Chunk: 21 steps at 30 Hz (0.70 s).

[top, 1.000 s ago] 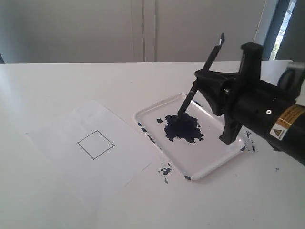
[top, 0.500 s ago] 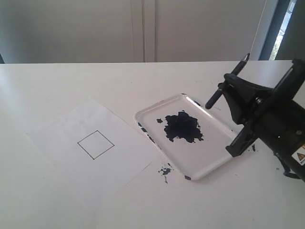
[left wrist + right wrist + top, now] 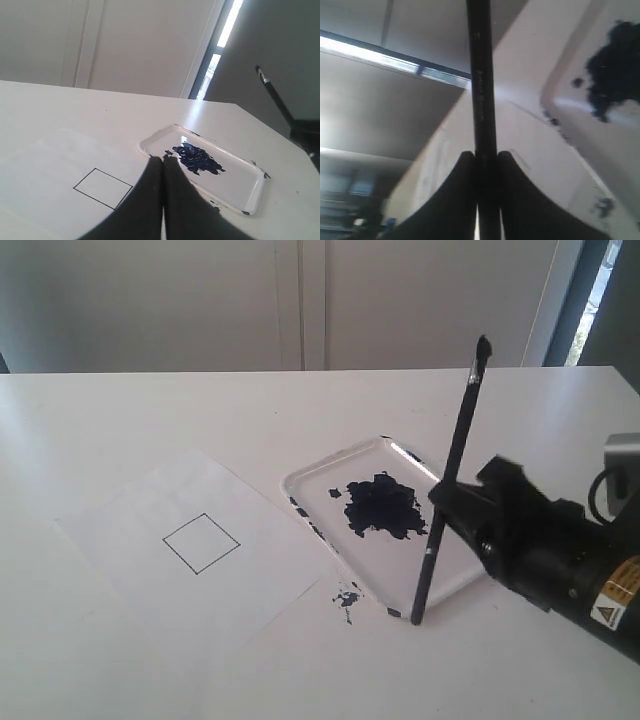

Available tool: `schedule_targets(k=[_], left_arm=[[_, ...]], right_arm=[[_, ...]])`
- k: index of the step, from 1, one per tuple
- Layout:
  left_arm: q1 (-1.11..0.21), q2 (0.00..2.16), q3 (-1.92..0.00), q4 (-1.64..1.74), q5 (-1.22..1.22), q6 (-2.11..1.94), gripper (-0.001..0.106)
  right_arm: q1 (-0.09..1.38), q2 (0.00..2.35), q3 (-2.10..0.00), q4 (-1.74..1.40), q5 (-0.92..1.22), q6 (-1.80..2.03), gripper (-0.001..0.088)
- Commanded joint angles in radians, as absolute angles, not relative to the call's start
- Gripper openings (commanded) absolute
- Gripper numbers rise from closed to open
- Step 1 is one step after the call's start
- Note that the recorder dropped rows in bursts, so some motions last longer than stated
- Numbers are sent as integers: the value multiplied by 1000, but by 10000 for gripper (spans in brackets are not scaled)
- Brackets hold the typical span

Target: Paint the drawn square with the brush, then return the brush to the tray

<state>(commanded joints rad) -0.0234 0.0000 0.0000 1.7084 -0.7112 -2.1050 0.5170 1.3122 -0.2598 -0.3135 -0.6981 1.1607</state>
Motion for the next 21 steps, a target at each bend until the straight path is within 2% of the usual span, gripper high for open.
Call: schedule_targets(k=[3, 8, 10, 16, 21], left_arm=[[-23, 0, 0, 1708, -711, -2105, 0], [-23, 0, 0, 1708, -711, -2105, 0], [-23, 0, 0, 1708, -711, -2105, 0], [-23, 0, 0, 1708, -711, -2105, 0], [-23, 0, 0, 1708, -711, -2105, 0]], right_arm=[[517, 1283, -274, -219, -661, 1048, 0], [517, 1219, -317, 79, -361, 673, 0], [517, 1215, -317, 140, -373, 603, 0], [517, 1215, -318, 132, -360, 621, 0], [517, 1215, -318, -43, -359, 788, 0]])
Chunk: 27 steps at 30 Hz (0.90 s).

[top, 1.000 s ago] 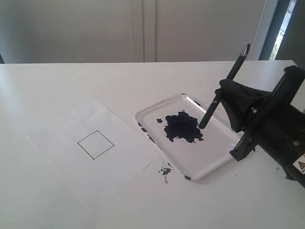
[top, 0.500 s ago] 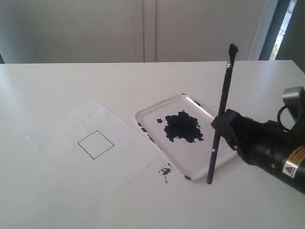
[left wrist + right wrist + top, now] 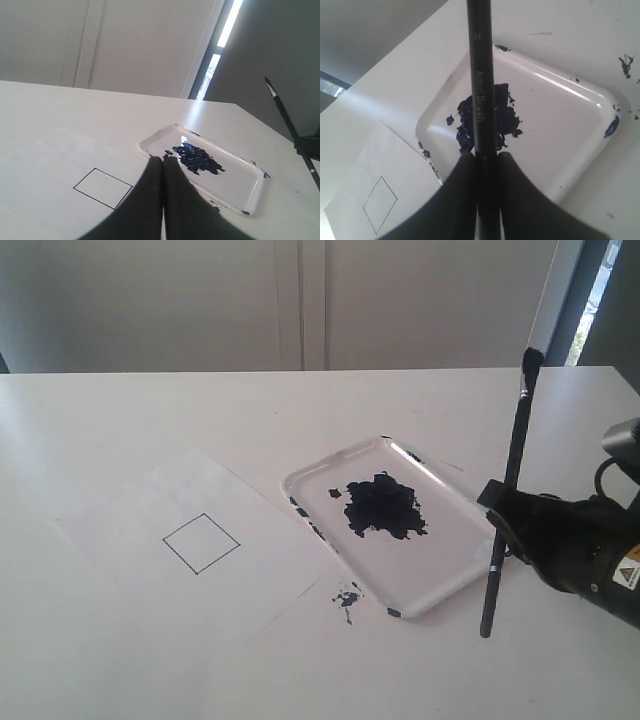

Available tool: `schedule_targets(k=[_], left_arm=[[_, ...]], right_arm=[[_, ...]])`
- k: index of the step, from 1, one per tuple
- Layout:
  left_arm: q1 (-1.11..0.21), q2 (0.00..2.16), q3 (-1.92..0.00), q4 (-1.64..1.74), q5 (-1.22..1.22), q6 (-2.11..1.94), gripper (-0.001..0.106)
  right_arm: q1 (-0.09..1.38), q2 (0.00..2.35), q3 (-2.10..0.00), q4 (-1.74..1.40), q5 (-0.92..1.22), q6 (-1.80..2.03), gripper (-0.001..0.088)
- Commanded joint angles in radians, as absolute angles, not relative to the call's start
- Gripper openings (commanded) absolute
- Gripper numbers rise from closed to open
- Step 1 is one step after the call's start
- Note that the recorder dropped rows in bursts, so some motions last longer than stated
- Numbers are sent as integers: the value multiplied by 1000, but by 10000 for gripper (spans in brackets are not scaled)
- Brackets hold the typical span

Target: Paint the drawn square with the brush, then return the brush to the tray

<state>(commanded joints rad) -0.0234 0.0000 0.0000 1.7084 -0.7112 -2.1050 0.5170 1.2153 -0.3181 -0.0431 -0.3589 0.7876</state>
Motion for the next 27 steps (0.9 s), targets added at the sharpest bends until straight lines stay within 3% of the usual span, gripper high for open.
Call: schedule_targets(k=[8, 12, 20, 27], left_arm=[[-23, 0, 0, 1708, -711, -2105, 0], [-23, 0, 0, 1708, -711, -2105, 0], [-23, 0, 0, 1708, -711, -2105, 0], [-23, 0, 0, 1708, -711, -2105, 0]], right_arm=[[517, 1224, -318, -214, -387, 920, 0], [517, 1266, -335, -220, -212, 786, 0], [517, 1367, -357, -19, -330, 687, 0], [557, 1494, -359, 0, -219, 563, 0]])
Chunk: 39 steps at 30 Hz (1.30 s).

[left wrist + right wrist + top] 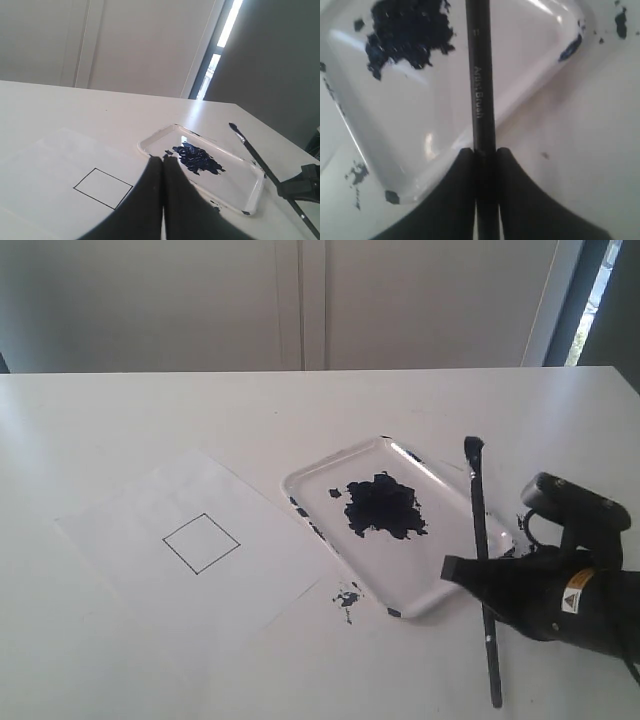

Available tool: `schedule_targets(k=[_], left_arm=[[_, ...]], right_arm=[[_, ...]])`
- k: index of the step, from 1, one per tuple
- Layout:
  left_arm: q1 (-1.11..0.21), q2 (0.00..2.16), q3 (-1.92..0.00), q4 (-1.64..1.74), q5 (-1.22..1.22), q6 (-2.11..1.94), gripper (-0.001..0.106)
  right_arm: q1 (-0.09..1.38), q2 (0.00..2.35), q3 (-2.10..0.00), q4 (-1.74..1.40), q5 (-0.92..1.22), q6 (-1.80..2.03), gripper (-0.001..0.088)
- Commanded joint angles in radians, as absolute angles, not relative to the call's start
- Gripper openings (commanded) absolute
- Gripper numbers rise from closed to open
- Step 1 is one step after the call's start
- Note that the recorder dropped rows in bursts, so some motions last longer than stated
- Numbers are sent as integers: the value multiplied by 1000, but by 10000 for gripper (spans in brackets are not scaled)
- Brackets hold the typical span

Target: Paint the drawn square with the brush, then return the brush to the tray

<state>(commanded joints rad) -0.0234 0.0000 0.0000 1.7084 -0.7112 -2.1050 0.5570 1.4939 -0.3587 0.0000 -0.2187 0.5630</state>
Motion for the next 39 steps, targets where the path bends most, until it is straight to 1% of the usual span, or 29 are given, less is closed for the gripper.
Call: schedule_targets(k=[2, 5, 6, 7, 8, 10, 14, 19, 25, 31, 39], left_arm=[[-23, 0, 0, 1708, -711, -2105, 0], [-23, 0, 0, 1708, -711, -2105, 0], [-23, 0, 0, 1708, -711, -2105, 0], [-23, 0, 0, 1708, -711, -2105, 0], [-23, 0, 0, 1708, -711, -2105, 0], [-23, 0, 0, 1708, -711, -2105, 0], [-23, 0, 0, 1708, -711, -2105, 0], [-23, 0, 0, 1708, -711, -2105, 0], [-23, 0, 0, 1708, -711, -2105, 0], [-23, 0, 0, 1708, -711, -2105, 0], [-23, 0, 0, 1708, -711, -2105, 0]], right_arm=[[580, 1494, -359, -7, -226, 634, 0], [625, 1494, -359, -223, -297, 897, 0], [638, 1494, -359, -435, -407, 1148, 0], [638, 1494, -359, -548, -469, 1285, 0], [638, 1494, -359, -682, -607, 1500, 0], [638, 1494, -359, -701, -643, 1602, 0], [638, 1496, -343, -669, -695, 1661, 0], [638, 1537, -308, -646, -711, 1702, 0], [638, 1586, -252, -578, -847, 1709, 0], [638, 1590, -206, -481, -862, 1705, 0], [638, 1592, -197, -426, -865, 1703, 0]])
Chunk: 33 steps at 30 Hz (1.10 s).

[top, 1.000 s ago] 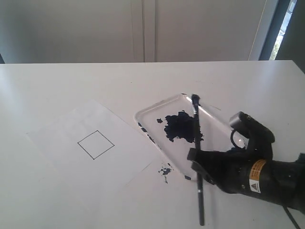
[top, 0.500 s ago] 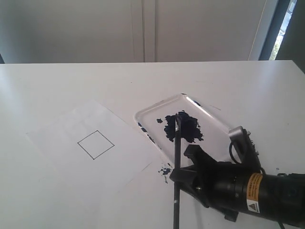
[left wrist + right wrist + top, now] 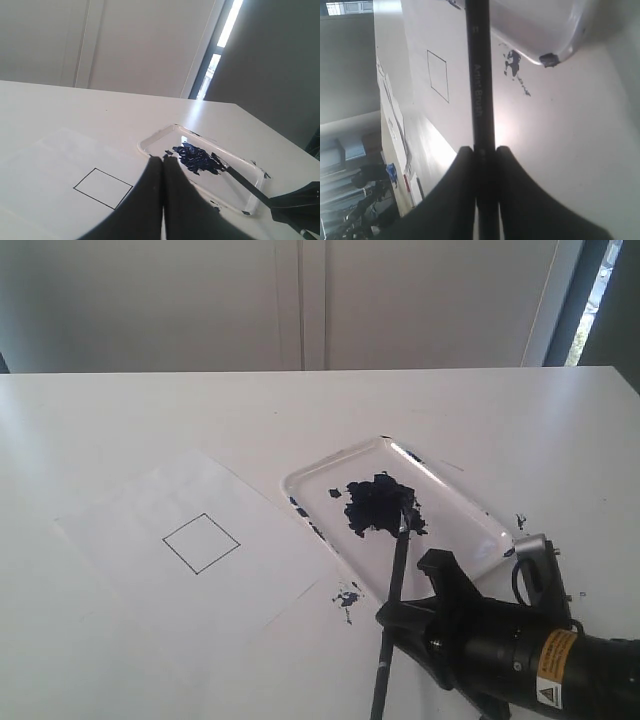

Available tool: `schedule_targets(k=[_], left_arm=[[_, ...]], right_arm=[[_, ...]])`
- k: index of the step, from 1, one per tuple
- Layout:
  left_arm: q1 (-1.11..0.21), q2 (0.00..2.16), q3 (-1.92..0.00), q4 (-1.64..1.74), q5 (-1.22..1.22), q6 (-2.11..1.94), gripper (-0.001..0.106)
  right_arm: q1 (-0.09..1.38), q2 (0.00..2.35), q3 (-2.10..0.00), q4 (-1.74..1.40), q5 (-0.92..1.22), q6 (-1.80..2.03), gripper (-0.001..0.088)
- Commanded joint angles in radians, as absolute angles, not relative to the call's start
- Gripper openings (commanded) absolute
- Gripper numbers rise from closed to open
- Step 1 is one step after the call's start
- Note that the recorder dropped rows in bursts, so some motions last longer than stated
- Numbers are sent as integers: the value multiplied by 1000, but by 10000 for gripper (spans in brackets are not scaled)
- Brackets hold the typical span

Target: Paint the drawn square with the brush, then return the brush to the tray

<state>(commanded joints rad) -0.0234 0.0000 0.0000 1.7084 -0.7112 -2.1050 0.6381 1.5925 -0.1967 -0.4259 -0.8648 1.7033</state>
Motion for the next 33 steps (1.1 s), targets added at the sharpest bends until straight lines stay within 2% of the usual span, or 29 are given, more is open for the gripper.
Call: schedule_targets(k=[5, 15, 27, 33], left_arm=[[-23, 0, 0, 1708, -711, -2105, 0], [-23, 0, 0, 1708, -711, -2105, 0], [-23, 0, 0, 1679, -729, -2110, 0], [-23, 0, 0, 1597, -783, -2110, 0]], right_arm=[[638, 1647, -201, -428, -886, 1685, 0], [638, 1821, -210, -465, -1221, 1702, 0], [638, 1805, -336, -755, -1211, 1520, 0], [638, 1805, -444, -1049, -1002, 1529, 0]])
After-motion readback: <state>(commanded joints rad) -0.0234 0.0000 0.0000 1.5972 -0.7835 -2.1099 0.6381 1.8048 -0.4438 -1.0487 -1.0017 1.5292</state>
